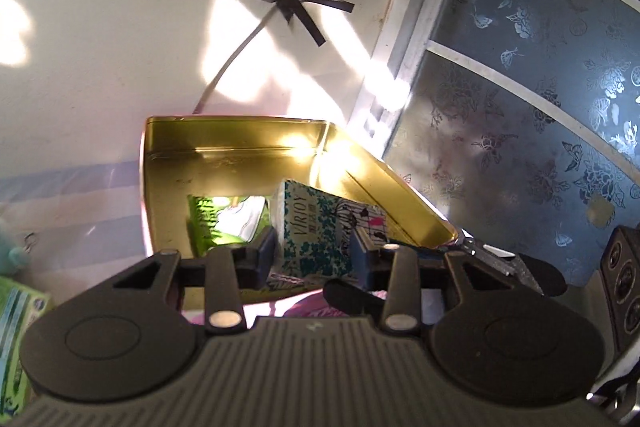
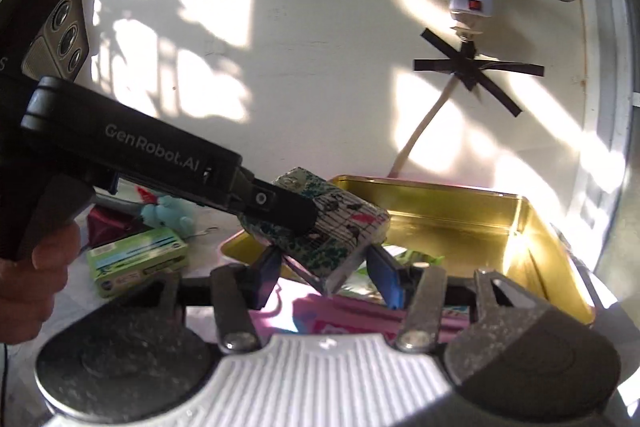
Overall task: Organize objects
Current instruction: 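Lower the floral tissue pack into the pink tin and open the right tool, then close both tools on the green box from its two ends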
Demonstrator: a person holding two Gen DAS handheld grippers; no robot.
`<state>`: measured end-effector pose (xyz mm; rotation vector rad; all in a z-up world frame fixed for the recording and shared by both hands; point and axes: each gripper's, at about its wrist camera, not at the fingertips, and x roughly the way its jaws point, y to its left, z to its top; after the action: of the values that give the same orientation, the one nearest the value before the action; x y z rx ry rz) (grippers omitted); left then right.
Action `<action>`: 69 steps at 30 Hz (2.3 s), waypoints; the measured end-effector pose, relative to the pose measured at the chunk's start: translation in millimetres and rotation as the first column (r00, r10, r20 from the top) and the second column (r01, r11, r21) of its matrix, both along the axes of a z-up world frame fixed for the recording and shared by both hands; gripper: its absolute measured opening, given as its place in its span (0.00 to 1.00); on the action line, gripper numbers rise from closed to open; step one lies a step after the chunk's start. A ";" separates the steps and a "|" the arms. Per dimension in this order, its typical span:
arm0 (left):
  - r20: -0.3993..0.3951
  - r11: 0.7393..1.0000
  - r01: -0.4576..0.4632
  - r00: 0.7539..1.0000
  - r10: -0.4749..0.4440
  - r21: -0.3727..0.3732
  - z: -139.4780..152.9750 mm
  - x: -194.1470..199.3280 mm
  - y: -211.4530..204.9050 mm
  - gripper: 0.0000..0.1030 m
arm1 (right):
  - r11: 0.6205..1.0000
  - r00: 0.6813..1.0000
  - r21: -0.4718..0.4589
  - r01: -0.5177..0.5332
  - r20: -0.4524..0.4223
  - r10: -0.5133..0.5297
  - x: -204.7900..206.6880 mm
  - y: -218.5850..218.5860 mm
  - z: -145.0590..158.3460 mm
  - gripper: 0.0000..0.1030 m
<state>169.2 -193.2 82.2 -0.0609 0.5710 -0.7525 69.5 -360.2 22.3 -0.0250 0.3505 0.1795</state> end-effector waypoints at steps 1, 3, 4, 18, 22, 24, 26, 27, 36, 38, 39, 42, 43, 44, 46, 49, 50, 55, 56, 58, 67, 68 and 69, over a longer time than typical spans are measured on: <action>-0.001 1.000 0.008 1.000 -0.008 0.000 -1.9 6.6 -12.3 0.41 | 1.000 1.000 -0.003 0.029 -0.001 -0.029 5.1 -8.3 -0.7 0.47; -0.006 1.000 0.017 1.000 -0.017 0.006 -7.3 17.6 -33.0 0.41 | 0.996 0.996 -0.019 0.086 -0.005 -0.086 17.5 -22.4 -5.1 0.47; -0.012 1.000 0.018 1.000 -0.017 0.013 -10.8 23.1 -42.3 0.41 | 0.994 0.994 -0.031 0.108 -0.008 -0.108 23.9 -25.1 -7.4 0.47; 0.030 0.996 -0.082 0.996 0.081 0.029 -12.8 -11.2 -5.6 0.47 | 0.971 0.969 -0.025 0.238 0.067 -0.236 11.5 -31.8 -16.2 0.57; 0.036 0.994 -0.099 0.995 0.097 0.049 -23.7 -46.6 40.4 0.47 | 0.984 0.981 0.067 0.167 0.087 -0.172 -10.8 -25.0 -7.1 0.57; 0.020 0.988 -0.129 0.992 0.128 0.082 -35.9 -60.7 65.1 0.47 | 0.987 0.989 0.113 0.115 0.080 -0.124 -18.9 -14.7 -5.2 0.56; -0.014 0.981 -0.164 0.986 0.166 0.102 -48.7 -70.9 91.8 0.47 | 0.987 0.997 0.156 0.039 0.053 -0.048 -21.2 -1.8 -5.0 0.56; -0.037 0.976 -0.187 0.981 0.192 0.109 -55.2 -74.9 106.8 0.47 | 0.985 0.999 0.171 -0.005 0.037 -0.001 -20.3 5.7 -5.6 0.56; -0.178 0.880 -0.475 0.864 0.470 0.017 -82.6 -82.4 230.3 0.47 | 0.937 0.936 0.159 -0.311 -0.118 0.331 19.6 129.0 -18.4 0.52; -0.199 0.868 -0.496 0.853 0.483 -0.019 -83.7 -83.1 240.7 0.47 | 0.928 0.921 0.166 -0.334 -0.153 0.358 44.3 153.4 -16.4 0.52; -0.203 0.865 -0.500 0.851 0.484 -0.034 -84.6 -86.6 244.7 0.47 | 0.931 0.920 0.162 -0.326 -0.171 0.352 59.3 164.0 -16.5 0.52; -0.205 0.866 -0.498 0.854 0.478 -0.053 -85.8 -92.8 245.8 0.47 | 0.946 0.920 0.174 -0.273 -0.241 0.309 110.8 182.9 -21.3 0.52; -0.208 0.867 -0.495 0.855 0.475 -0.058 -86.2 -94.8 248.1 0.47 | 0.952 0.920 0.171 -0.255 -0.260 0.293 123.4 188.3 -23.2 0.52; -0.212 0.868 -0.493 0.857 0.471 -0.064 -87.2 -96.0 250.6 0.47 | 0.960 0.921 0.157 -0.232 -0.283 0.268 138.9 193.2 -28.2 0.52; -0.215 0.870 -0.488 0.859 0.464 -0.070 -88.3 -96.7 252.9 0.47 | 0.971 0.917 0.127 -0.201 -0.323 0.233 159.4 198.2 -38.8 0.52; -0.217 0.873 -0.481 0.863 0.456 -0.079 -89.7 -96.4 256.9 0.47 | 0.964 0.900 0.192 -0.184 -0.362 0.244 170.5 189.8 -51.3 0.52; -0.217 0.873 -0.481 0.863 0.455 -0.080 -89.8 -96.4 257.0 0.47 | 0.957 0.893 0.225 -0.181 -0.371 0.256 168.8 184.6 -53.3 0.52; -0.204 0.864 -0.501 0.852 0.483 -0.047 -86.3 -94.7 250.5 0.47 | 0.941 0.881 0.263 -0.214 -0.364 0.303 132.3 170.8 -55.4 0.46; -0.193 0.861 -0.509 0.847 0.495 -0.027 -84.8 -95.4 247.2 0.47 | 0.940 0.882 0.258 -0.221 -0.358 0.306 121.6 169.5 -55.2 0.46; -0.161 0.845 -0.534 0.832 0.531 0.024 -82.0 -97.8 240.6 0.48 | 0.939 0.887 0.252 -0.233 -0.342 0.311 99.7 166.5 -55.0 0.46; -0.047 0.768 -0.613 0.775 0.630 0.182 -78.9 -100.9 232.3 0.54 | 0.936 0.914 0.244 -0.255 -0.254 0.316 47.8 165.0 -51.3 0.47; -0.043 0.765 -0.615 0.773 0.633 0.191 -78.6 -101.3 232.6 0.54 | 0.933 0.914 0.251 -0.260 -0.247 0.321 45.6 165.0 -51.6 0.48; -0.040 0.761 -0.618 0.771 0.636 0.197 -78.3 -102.5 231.9 0.54 | 0.931 0.915 0.253 -0.263 -0.242 0.324 44.2 164.1 -51.7 0.48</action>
<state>66.8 38.7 3.9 -0.1252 0.6637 -0.0335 113.7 -196.0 -29.4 0.1654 0.6094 0.5254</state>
